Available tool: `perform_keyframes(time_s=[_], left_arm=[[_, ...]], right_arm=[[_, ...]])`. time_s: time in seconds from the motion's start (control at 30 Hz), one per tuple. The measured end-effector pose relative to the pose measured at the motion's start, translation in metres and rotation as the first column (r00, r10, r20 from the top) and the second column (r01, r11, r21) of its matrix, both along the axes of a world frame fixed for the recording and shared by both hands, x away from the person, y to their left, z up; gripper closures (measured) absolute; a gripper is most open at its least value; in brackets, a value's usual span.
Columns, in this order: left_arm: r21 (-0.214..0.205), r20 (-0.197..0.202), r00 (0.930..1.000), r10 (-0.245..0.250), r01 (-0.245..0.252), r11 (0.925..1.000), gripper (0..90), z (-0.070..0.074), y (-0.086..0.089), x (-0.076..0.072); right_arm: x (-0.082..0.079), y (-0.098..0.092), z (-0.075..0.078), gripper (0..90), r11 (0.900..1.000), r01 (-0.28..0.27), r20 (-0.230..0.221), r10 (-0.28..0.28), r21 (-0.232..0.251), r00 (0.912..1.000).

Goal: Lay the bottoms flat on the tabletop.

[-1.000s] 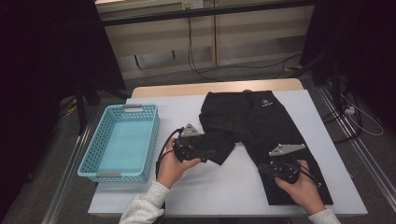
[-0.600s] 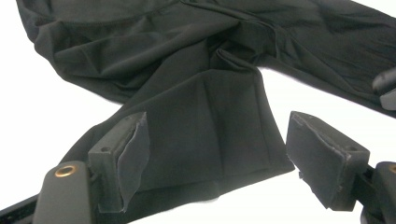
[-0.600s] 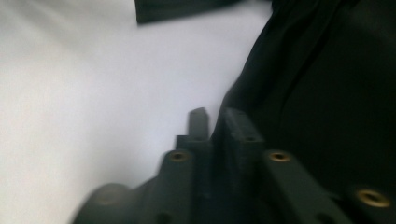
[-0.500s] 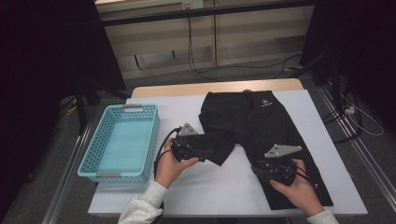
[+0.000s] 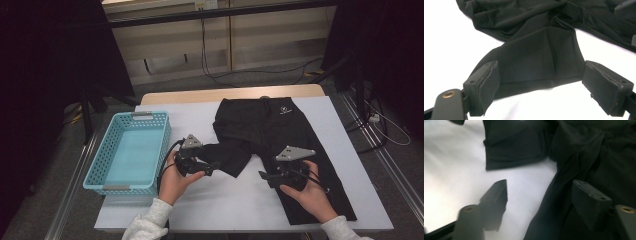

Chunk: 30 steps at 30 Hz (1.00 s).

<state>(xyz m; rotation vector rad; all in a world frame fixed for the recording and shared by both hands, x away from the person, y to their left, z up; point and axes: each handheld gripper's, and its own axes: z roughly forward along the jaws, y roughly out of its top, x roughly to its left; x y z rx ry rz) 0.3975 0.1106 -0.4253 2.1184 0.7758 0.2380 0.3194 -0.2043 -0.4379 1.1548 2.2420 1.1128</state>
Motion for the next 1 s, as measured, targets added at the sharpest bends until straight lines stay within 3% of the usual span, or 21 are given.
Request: perform_keyframes(time_s=[0.23, 0.43, 0.7, 0.93, 1.0], left_arm=[[-0.01, -0.001, 0.9991, 0.043, -0.043, 0.999, 9.1, 0.0, 0.009, -0.001], [-0.006, 0.012, 0.9975, 0.07, -0.07, 0.9975, 6.4, 0.001, 0.014, 0.001], [-0.019, 0.007, 0.9961, 0.088, -0.088, 0.996, 6.1, 0.003, 0.016, 0.002], [-0.012, 0.013, 0.9943, 0.106, -0.106, 0.9943, 6.1, 0.004, 0.02, 0.003], [-0.009, 0.009, 0.9944, 0.105, -0.105, 0.9944, 6.1, 0.003, 0.02, 0.003]], right_arm=[[0.013, 0.011, 0.003, 24.1, 0.9997, -0.001, 0.033, 0.0, 0.024, 0.9995], [0.019, 0.03, 0.0, 26.3, 0.9977, -0.067, 0.02, 0.067, 0.007, 0.9975], [0.023, 0.058, -0.005, 45.6, 0.9867, -0.161, 0.007, 0.161, -0.023, 0.9869], [0.026, 0.076, -0.012, 47.6, 0.9797, -0.197, -0.02, 0.197, -0.035, 0.9802], [0.027, 0.086, -0.016, 49.1, 0.974, -0.218, -0.036, 0.216, -0.062, 0.9758]])
